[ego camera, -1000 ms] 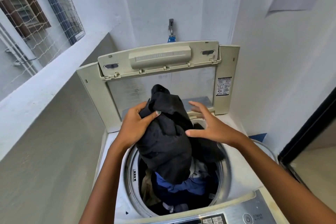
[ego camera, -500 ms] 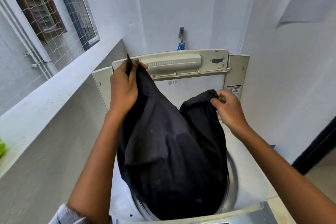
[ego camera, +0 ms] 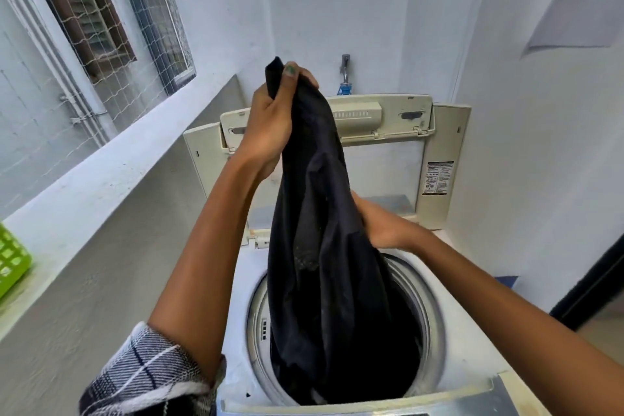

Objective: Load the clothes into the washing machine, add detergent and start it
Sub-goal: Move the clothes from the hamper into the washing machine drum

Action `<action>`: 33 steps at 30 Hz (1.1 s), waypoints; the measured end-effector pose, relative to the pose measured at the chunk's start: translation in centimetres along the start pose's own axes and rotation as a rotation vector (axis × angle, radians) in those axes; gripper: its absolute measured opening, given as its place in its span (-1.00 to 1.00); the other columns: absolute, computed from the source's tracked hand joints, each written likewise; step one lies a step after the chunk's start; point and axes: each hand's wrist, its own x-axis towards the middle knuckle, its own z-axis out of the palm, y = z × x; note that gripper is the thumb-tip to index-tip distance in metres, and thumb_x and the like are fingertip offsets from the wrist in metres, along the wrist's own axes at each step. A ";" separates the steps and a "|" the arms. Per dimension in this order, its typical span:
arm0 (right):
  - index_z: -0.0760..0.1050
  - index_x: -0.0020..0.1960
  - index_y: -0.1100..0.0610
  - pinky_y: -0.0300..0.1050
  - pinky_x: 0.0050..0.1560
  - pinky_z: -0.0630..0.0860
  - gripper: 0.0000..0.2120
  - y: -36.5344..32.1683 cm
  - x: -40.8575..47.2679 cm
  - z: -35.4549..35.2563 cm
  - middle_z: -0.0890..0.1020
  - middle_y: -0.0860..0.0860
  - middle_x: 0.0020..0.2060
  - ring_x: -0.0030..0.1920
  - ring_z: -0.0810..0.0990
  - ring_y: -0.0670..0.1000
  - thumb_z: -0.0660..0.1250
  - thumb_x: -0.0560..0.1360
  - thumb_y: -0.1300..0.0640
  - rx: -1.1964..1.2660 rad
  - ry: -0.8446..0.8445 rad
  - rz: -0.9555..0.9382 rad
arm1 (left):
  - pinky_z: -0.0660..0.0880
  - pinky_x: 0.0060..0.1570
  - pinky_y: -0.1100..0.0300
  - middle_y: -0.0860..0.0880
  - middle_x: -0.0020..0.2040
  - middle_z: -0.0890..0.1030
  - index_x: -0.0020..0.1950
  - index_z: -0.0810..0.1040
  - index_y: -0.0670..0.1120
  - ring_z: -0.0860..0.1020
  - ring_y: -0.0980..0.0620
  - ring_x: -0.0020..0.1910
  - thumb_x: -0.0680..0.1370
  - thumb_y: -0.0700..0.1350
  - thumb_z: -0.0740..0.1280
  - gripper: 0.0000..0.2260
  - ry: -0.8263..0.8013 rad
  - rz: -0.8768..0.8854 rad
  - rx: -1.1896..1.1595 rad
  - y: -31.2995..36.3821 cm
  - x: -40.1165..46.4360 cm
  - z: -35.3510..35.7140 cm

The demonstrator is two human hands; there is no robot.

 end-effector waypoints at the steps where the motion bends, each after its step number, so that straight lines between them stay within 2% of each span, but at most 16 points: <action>1: 0.38 0.32 0.16 -0.04 0.20 0.45 -0.54 0.2 0.3 0.1 0.50 0.06 0.22 0.27 0.47 0.07 0.38 0.44 0.27 -0.039 0.018 0.032 | 0.47 -0.14 0.19 0.08 -0.35 0.55 -0.25 0.53 0.02 0.52 0.09 -0.28 0.66 0.04 0.09 -0.64 -0.003 0.018 0.018 0.4 0.1 -0.1; 3: 0.54 0.05 0.26 -0.06 -0.05 0.46 -0.83 0.1 0.9 -1.0 0.62 0.15 -0.02 0.11 0.58 0.12 0.33 0.48 0.24 -0.203 0.133 0.152 | 0.47 -0.18 0.25 0.10 -0.36 0.54 -0.25 0.55 0.03 0.52 0.14 -0.30 0.66 0.03 0.10 -0.64 0.041 0.064 0.082 1.3 0.4 -0.7; 5: 0.57 -0.01 0.18 -0.12 -0.19 0.35 -0.88 -0.4 1.1 -3.2 0.60 0.14 -0.14 -0.02 0.59 0.10 0.31 0.51 0.15 -0.287 0.360 0.232 | 0.50 -0.18 0.28 0.08 -0.33 0.56 -0.21 0.57 -0.01 0.54 0.19 -0.31 0.66 0.00 0.12 -0.66 0.128 0.114 0.137 1.6 0.8 -2.3; 8: 0.48 -0.02 0.06 -0.18 -0.41 0.47 -0.88 -2.8 0.6 -6.8 0.56 0.05 -0.21 -0.27 0.56 0.05 0.17 0.58 0.19 0.119 0.610 0.235 | 0.52 -0.02 0.16 0.00 -0.15 0.63 -0.09 0.61 -0.06 0.58 0.15 -0.15 0.64 0.00 0.16 -0.72 0.161 0.152 0.271 0.4 1.4 -4.8; 9: 0.45 0.01 0.06 -0.21 -0.50 0.49 -0.85 -4.0 0.4 -7.8 0.55 0.03 -0.20 -0.33 0.56 0.01 0.11 0.60 0.21 0.305 0.619 0.229 | 0.51 0.02 0.17 0.01 -0.11 0.62 -0.03 0.60 -0.07 0.57 0.17 -0.11 0.62 -0.01 0.19 -0.77 0.119 0.133 0.314 -0.2 1.3 -5.2; 11: 0.40 0.04 0.06 -0.19 -0.51 0.53 -0.81 -6.5 -0.1 -9.0 0.56 0.03 -0.15 -0.38 0.61 -0.01 0.04 0.61 0.24 0.570 0.596 0.198 | 0.45 0.05 0.31 0.09 -0.04 0.60 0.09 0.56 -0.05 0.54 0.30 -0.07 0.56 0.01 0.31 -0.81 -0.054 0.061 0.398 -1.1 0.6 -4.8; 14: 0.36 0.11 0.11 -0.03 -0.37 0.63 -0.78 -9.8 -0.2 -9.5 0.58 0.09 -0.09 -0.27 0.66 0.09 -0.02 0.62 0.28 0.695 0.532 0.137 | 0.41 0.15 0.31 0.18 0.10 0.56 0.24 0.50 0.10 0.52 0.27 0.08 0.28 0.28 0.44 -0.42 -0.441 -0.122 0.695 -1.8 -0.7 -3.5; 16: 0.36 0.18 0.12 0.02 -0.29 0.64 -0.75 -11.1 0.1 -9.0 0.59 0.12 -0.05 -0.21 0.67 0.13 -0.03 0.62 0.29 0.694 0.490 0.115 | 0.46 0.15 0.22 0.21 0.08 0.61 0.14 0.56 0.15 0.57 0.19 0.07 0.24 0.32 0.46 -0.47 -0.636 -0.197 0.834 -2.0 -1.3 -2.5; 17: 0.36 0.21 0.12 0.04 -0.27 0.65 -0.73 -11.7 0.1 -8.7 0.59 0.12 -0.04 -0.18 0.67 0.14 -0.03 0.62 0.29 0.691 0.476 0.107 | 0.51 0.11 0.17 0.17 0.03 0.65 0.08 0.60 0.12 0.60 0.15 0.03 0.27 0.27 0.49 -0.55 -0.638 -0.186 0.835 -2.0 -1.3 -2.1; 18: 0.36 0.22 0.12 0.05 -0.24 0.65 -0.72 -12.2 0.1 -8.4 0.59 0.13 -0.01 -0.15 0.67 0.15 -0.03 0.62 0.29 0.697 0.474 0.098 | 0.53 0.08 0.11 0.12 -0.01 0.67 0.04 0.62 0.08 0.62 0.12 -0.02 0.29 0.20 0.50 -0.61 -0.589 -0.143 0.799 -2.0 -1.3 -1.8; 20: 0.37 0.18 0.12 0.08 -0.22 0.65 -0.75 -12.9 0.0 -8.3 0.59 0.13 0.02 -0.11 0.66 0.16 -0.03 0.63 0.29 0.768 0.487 0.060 | 0.52 0.02 0.18 0.09 -0.07 0.67 0.01 0.63 0.03 0.59 0.17 -0.09 0.30 0.07 0.43 -0.69 -0.385 -0.023 0.697 -1.7 -0.8 -1.7; 23: 0.36 0.12 0.15 0.10 -0.20 0.64 -0.81 -13.9 -0.7 -8.5 0.57 0.14 0.04 -0.08 0.66 0.18 0.02 0.62 0.29 0.920 0.482 -0.029 | 0.47 -0.09 0.20 0.07 -0.19 0.60 -0.16 0.58 0.04 0.51 0.19 -0.20 0.35 -0.06 0.41 -0.91 -0.100 0.079 0.348 -0.2 0.0 -2.5; 26: 0.34 0.21 0.18 0.09 -0.15 0.64 -0.80 -14.8 -1.2 -8.4 0.54 0.16 0.10 0.01 0.65 0.19 0.08 0.61 0.28 0.934 0.461 -0.117 | 0.48 -0.09 0.25 0.16 -0.27 0.59 -0.19 0.54 0.03 0.52 0.20 -0.20 0.46 -0.19 0.37 -0.88 0.010 0.192 0.063 2.0 0.7 -2.4; 29: 0.30 0.21 0.18 0.02 -0.19 0.63 -0.79 -15.4 -1.1 -7.8 0.55 0.13 0.06 -0.02 0.66 0.16 0.15 0.58 0.31 0.860 0.468 -0.229 | 0.48 -0.06 0.25 0.13 -0.21 0.58 -0.13 0.50 -0.04 0.53 0.21 -0.17 0.50 -0.22 0.31 -0.92 0.130 0.280 0.012 2.7 1.5 -1.5; 31: 0.27 0.20 0.14 -0.04 -0.21 0.63 -0.75 -14.4 -0.5 -6.7 0.53 0.10 0.08 0.01 0.64 0.13 0.17 0.56 0.34 0.732 0.573 -0.248 | 0.46 -0.03 0.30 0.15 -0.17 0.56 -0.07 0.47 -0.07 0.51 0.28 -0.17 0.51 -0.18 0.28 -0.97 0.232 0.318 0.103 1.8 1.2 -0.5; 33: 0.24 0.25 0.14 0.00 -0.13 0.64 -0.67 -11.7 0.1 -4.6 0.53 0.06 0.10 0.08 0.60 0.08 0.20 0.53 0.34 0.525 0.724 -0.267 | 0.40 -0.08 0.46 0.19 -0.13 0.53 0.03 0.42 -0.09 0.49 0.41 -0.19 0.53 -0.18 0.25 -0.90 0.300 0.302 0.209 -0.8 -0.6 0.9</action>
